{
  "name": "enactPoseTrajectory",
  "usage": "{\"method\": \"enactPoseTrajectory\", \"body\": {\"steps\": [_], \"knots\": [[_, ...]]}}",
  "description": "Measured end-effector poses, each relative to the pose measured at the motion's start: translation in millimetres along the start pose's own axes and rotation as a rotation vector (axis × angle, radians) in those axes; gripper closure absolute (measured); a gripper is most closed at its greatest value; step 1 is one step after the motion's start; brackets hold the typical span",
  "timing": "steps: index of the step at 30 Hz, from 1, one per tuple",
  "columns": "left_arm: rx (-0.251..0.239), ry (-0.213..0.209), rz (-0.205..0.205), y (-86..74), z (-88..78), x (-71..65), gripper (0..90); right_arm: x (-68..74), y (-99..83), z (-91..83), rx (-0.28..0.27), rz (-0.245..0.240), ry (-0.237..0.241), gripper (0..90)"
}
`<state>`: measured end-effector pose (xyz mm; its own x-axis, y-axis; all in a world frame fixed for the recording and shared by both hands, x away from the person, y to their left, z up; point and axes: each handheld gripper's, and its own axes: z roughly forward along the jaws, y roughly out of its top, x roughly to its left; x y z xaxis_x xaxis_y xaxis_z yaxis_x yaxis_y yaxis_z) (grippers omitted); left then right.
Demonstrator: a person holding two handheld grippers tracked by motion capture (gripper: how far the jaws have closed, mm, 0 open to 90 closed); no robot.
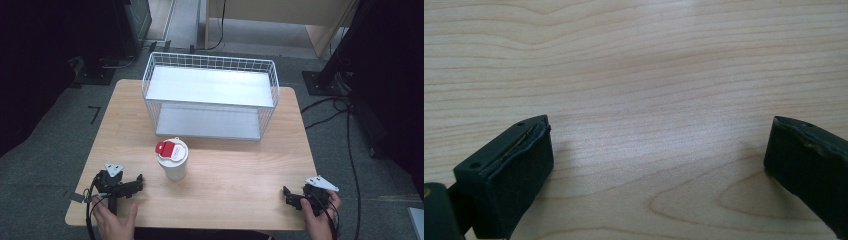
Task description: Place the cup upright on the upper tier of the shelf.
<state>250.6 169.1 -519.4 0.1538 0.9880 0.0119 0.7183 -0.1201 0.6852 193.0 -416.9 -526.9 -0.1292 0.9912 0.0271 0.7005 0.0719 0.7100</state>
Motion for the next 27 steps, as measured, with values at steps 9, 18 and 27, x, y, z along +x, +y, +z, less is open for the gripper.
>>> {"method": "enactPoseTrajectory", "body": {"steps": [9,18,27], "knots": [[-0.001,0.000,-0.001,0.1,0.1,0.0,0.0,1.4,-0.3,-0.9,0.000,0.014,-0.018,0.0],[0.001,0.000,0.001,0.1,-0.1,0.0,0.0,29.2,22.3,-7.3,-0.056,-0.062,0.049,2.2],[0.001,0.000,-0.001,0.0,0.0,-0.1,0.0,65.5,51.6,-3.5,-0.077,-0.117,0.104,2.1]]}}
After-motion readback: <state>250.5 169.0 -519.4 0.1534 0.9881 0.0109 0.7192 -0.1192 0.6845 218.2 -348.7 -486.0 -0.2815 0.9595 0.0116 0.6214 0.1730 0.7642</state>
